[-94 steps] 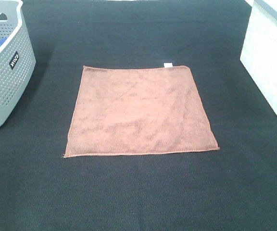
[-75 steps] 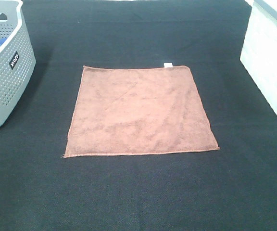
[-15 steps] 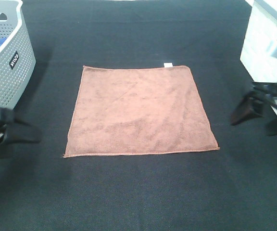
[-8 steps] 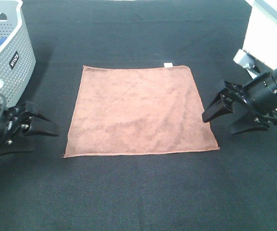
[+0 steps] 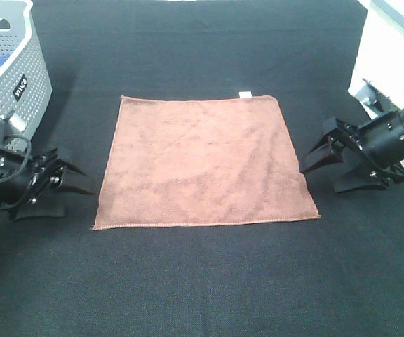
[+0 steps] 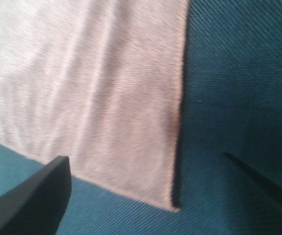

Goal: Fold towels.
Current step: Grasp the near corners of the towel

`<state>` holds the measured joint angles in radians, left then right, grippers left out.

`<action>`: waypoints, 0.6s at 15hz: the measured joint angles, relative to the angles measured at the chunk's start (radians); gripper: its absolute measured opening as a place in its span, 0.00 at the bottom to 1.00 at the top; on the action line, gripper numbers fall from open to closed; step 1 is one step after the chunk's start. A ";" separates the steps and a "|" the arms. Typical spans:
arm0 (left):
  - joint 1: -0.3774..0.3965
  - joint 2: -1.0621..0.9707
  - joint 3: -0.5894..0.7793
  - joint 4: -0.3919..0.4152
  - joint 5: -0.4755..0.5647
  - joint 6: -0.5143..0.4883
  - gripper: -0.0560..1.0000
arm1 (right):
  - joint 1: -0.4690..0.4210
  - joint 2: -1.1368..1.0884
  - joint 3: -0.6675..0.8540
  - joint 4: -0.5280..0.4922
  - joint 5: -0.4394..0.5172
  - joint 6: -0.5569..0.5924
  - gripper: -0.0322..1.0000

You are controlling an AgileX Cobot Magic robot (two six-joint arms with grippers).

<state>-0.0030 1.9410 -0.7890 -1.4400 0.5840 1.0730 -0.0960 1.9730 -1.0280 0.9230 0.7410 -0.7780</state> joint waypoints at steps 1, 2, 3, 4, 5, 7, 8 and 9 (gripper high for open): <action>0.000 0.019 -0.018 0.000 0.005 0.001 0.74 | 0.000 0.022 -0.016 -0.003 0.003 0.000 0.76; 0.000 0.039 -0.034 -0.001 0.019 0.001 0.74 | 0.000 0.053 -0.038 -0.002 0.010 0.000 0.76; -0.001 0.057 -0.049 -0.007 0.030 0.001 0.74 | 0.000 0.071 -0.047 -0.001 0.011 0.000 0.76; -0.001 0.057 -0.049 -0.007 0.030 0.001 0.74 | 0.000 0.071 -0.047 -0.001 0.011 0.000 0.76; -0.019 0.080 -0.077 -0.024 0.036 0.001 0.74 | 0.001 0.092 -0.058 0.007 0.021 -0.001 0.76; -0.077 0.116 -0.129 -0.040 0.043 0.004 0.74 | 0.024 0.114 -0.070 0.028 0.034 -0.007 0.76; -0.103 0.133 -0.153 -0.048 0.044 0.004 0.74 | 0.049 0.122 -0.075 0.039 0.034 -0.008 0.76; -0.133 0.162 -0.189 -0.060 0.051 -0.008 0.74 | 0.095 0.137 -0.089 0.052 0.032 -0.008 0.76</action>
<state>-0.1360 2.1030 -0.9780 -1.5000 0.6350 1.0650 -0.0010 2.1100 -1.1170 0.9750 0.7730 -0.7860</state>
